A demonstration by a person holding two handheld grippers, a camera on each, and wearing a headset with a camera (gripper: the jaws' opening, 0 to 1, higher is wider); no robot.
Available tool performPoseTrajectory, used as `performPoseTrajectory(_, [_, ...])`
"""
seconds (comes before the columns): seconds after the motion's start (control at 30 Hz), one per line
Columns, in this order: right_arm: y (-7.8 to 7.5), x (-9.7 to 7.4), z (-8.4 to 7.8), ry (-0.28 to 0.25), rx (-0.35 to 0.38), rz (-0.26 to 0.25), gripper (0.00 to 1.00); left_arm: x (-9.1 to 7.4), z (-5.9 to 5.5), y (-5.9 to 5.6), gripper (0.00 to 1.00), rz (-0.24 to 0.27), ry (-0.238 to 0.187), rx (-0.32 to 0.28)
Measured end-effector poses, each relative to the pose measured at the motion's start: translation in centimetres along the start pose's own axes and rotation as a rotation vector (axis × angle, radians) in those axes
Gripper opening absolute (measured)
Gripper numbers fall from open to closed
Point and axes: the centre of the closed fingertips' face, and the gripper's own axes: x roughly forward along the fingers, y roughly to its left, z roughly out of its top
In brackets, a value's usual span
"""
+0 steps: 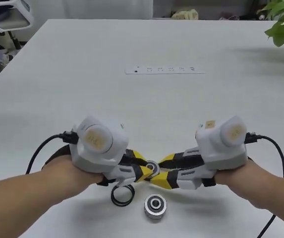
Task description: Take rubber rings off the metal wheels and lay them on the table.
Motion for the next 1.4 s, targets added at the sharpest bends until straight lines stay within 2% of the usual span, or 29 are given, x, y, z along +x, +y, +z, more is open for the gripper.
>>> performPoseTrajectory(0.37, [-0.29, 0.01, -0.28, 0.013, -0.048, -0.019, 0.21, 0.02, 0.0, -0.02, 0.07, 0.0, -0.001, -0.001])
performPoseTrajectory(0.67, [-0.26, -0.12, -0.4, 0.014, -0.051, -0.02, 0.19, 0.0, -0.02, -0.09, 0.07, 0.008, -0.008, -0.009])
performPoseTrajectory(0.9, [-0.39, -0.46, -0.66, 0.018, -0.07, -0.025, 0.12, -0.04, -0.04, -0.16, 0.07, 0.007, -0.006, -0.017])
performPoseTrajectory(1.23, [-0.41, -0.56, -0.69, 0.015, -0.058, -0.023, 0.09, 0.09, -0.04, -0.13, 0.07, 0.008, -0.002, -0.016])
performPoseTrajectory(1.3, [-0.47, -0.65, -0.74, 0.016, -0.057, -0.024, 0.05, 0.09, -0.04, -0.13, 0.07, 0.009, -0.004, -0.016])
performPoseTrajectory(1.33, [-0.49, -0.67, -0.76, 0.016, -0.057, -0.025, 0.0, 0.09, -0.04, -0.13, 0.07, 0.009, -0.004, -0.016])
performPoseTrajectory(1.4, [-0.79, -0.73, -0.82, 0.007, -0.037, -0.025, 0.0, 0.09, -0.04, -0.14, 0.07, 0.009, -0.004, -0.015])
